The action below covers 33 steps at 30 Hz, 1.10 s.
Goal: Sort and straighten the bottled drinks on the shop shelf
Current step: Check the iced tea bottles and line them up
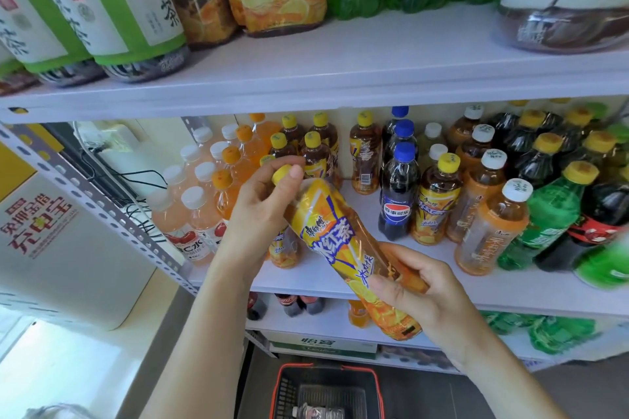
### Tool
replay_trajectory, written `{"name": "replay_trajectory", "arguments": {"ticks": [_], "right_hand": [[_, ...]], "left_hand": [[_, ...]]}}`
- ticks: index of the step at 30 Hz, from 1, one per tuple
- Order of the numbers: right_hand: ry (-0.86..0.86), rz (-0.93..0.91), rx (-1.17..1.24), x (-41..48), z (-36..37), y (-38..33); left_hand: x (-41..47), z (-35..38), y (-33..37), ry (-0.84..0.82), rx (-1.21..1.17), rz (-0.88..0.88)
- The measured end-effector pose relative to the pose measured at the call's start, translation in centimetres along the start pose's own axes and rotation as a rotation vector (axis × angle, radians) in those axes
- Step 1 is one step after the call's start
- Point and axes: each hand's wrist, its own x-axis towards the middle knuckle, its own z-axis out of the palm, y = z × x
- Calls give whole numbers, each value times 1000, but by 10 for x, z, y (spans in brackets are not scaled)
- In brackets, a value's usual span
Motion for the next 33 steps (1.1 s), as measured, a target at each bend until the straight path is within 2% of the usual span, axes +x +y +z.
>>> {"name": "replay_trajectory", "arguments": {"ticks": [3,6,8,10,13,16,18,20,22,25,33], "right_hand": [[123,-75,-127,-3,8,-3],[245,-149,-342,-5,15,-7],[278,-187,-484,-6,18,-9],[261,-166,-507,-6,16,-11],[94,-48,-348,-3,6,-18],[-143,147,88,2,-2,-25],[-226,305,372,4,-3,-25],[-274,411,484,4,-2,-19],[-284,399,492,4,0,-13],[-186,321,447,5,5,-8],[-18,169,105,-1,9,0]], "left_hand": [[-9,0,-2,-41,115,-28],[-16,8,-2,-35,70,-114],[-18,15,-1,18,31,-125],[-18,19,0,105,-36,-119],[-16,19,-2,147,-109,-131],[-17,21,-2,121,-190,-139],[-18,24,-3,84,-241,-137],[-19,26,-5,47,-299,-142],[-19,28,-7,0,-348,-144],[-20,31,-8,-65,-369,-176],[-19,34,-12,-43,-275,-261]]}}
